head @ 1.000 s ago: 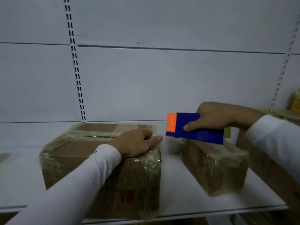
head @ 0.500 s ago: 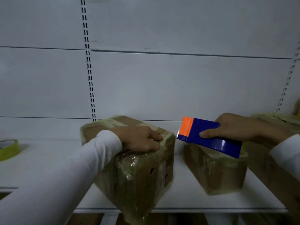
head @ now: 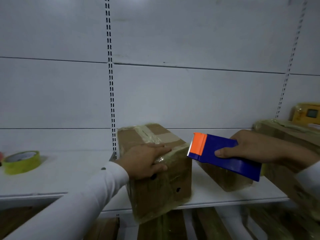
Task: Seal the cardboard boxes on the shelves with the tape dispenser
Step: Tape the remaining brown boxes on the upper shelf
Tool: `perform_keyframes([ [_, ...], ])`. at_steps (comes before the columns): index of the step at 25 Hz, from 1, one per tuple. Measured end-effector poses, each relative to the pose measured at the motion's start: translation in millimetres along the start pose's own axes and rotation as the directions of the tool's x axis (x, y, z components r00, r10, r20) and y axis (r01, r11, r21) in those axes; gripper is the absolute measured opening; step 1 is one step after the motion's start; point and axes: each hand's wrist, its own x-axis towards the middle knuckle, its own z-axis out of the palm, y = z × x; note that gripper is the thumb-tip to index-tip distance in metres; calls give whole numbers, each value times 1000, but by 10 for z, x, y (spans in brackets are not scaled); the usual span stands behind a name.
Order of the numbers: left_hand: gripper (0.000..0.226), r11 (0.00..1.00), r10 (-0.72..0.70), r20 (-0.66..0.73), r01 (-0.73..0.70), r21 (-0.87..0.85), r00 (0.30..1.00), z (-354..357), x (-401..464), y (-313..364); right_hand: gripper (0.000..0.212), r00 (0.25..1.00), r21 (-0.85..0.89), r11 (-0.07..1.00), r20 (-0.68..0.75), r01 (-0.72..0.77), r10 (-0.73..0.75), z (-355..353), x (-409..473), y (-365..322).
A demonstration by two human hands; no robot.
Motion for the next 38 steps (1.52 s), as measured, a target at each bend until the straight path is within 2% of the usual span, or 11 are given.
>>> perform_keyframes([
  [3,65,997,33,81,-28,-68,996,-92,-46,-293,26,997,37,997,42,67,-69,103,-102,-69],
  [6,67,998,51,105,-48,-30,993,-133,-68,-433,20,982,64,983,78,170,-174,201,-129,-135],
  [8,67,999,37,46,-38,21,998,-111,-105,-389,32,972,49,974,64,222,-225,296,-90,-157],
  [10,68,998,14,-78,-9,60,997,-76,-170,-333,48,960,-11,961,53,275,-274,366,-12,-149],
  [12,62,995,-28,-225,6,-98,974,-54,-271,-279,53,946,-45,946,72,320,-317,400,70,-143],
  [14,51,910,-117,-300,-19,-413,947,-87,-365,-215,49,936,11,941,105,338,-337,381,149,-162],
  [16,43,787,-178,-258,-20,-616,950,-162,-436,-165,41,918,113,927,137,358,-372,353,214,-226],
  [21,39,594,-100,-172,-80,-800,980,-283,-566,-125,40,861,187,878,190,441,-473,386,355,-425],
  [25,22,416,-154,-174,-95,-904,973,-311,-676,-169,37,820,209,855,248,475,-516,446,476,-561],
  [31,14,404,-268,-173,-52,-913,948,-247,-704,-263,42,801,205,862,319,463,-506,467,563,-659],
  [38,10,442,-303,-179,-28,-897,936,-249,-688,-259,36,772,217,866,391,452,-501,481,499,-658],
])
